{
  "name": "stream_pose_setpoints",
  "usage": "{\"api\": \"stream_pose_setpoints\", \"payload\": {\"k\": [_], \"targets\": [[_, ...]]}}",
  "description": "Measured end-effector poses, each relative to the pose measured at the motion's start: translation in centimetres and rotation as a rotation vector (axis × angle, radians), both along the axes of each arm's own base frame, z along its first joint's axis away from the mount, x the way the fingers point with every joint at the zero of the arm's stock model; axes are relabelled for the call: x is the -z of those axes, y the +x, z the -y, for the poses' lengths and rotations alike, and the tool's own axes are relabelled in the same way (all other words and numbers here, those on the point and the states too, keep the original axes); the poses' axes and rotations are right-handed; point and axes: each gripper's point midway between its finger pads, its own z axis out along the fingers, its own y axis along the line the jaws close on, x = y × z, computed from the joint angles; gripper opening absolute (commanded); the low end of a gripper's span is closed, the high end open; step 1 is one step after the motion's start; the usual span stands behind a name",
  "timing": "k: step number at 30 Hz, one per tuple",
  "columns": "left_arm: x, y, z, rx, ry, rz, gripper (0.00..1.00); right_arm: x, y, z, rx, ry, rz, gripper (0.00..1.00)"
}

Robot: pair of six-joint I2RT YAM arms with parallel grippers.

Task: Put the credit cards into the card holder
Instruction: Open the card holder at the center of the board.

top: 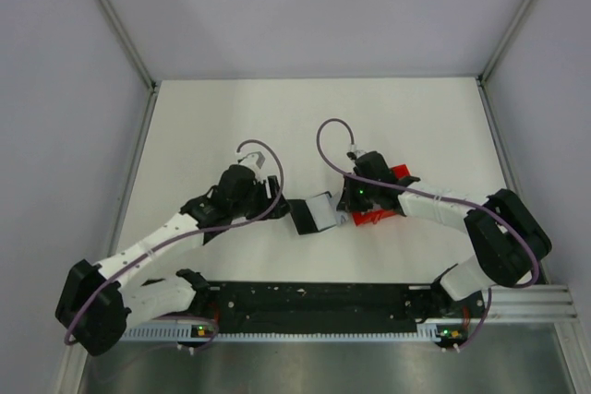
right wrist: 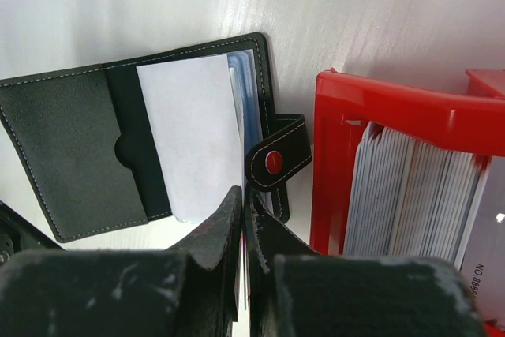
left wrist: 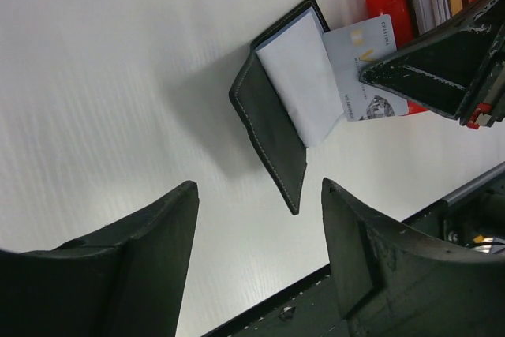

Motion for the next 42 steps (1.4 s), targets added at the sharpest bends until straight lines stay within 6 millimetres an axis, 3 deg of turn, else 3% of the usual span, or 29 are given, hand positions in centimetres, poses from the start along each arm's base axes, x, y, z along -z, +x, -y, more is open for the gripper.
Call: {"api": "stream_pose_setpoints", "payload": {"k": [2, 9, 13, 17, 19, 22, 26, 35, 42], "targets": [[0.3, -0.2, 0.7, -0.011, -0.063, -0.011, 0.65, 0.0, 0.0, 0.0, 0.0, 0.0, 0.0, 0.0], [4.7, -1.2, 1.9, -0.053, -0.129, -0.161, 0.63, -0.1, 0.0, -0.1, -0.003, 0.003, -0.002, 0.0], [4.9, -1.0, 2.5, -0.074, -0.186, -0.164, 0.6, -0.1, 0.0, -0.1, -0.003, 0.004, -0.002, 0.0], [4.2, 0.0, 3.5, -0.077, -0.24, -0.14, 0.44, -0.1, 0.0, -0.1, -0.003, 0.004, -0.002, 0.0], [4.5, 0.3, 3.9, -0.075, -0.24, -0.152, 0.33, -0.1, -0.1, -0.1, -0.004, 0.004, -0.003, 0.0], [5.4, 0.2, 4.3, -0.07, -0.235, -0.185, 0.24, -0.1, -0.1, -0.1, -0.005, 0.005, -0.003, 0.0], [6.5, -0.2, 4.4, -0.065, -0.216, -0.22, 0.0, -0.1, -0.1, -0.1, -0.005, 0.005, -0.003, 0.0], [6.6, -0.3, 3.7, 0.004, -0.095, -0.215, 0.0, -0.4, -0.2, 0.1, -0.002, 0.002, -0.001, 0.0], [7.6, -2.3, 2.0, 0.09, 0.02, -0.248, 0.0, -1.7, -0.3, 0.3, -0.001, 0.016, 0.023, 0.0]]}}
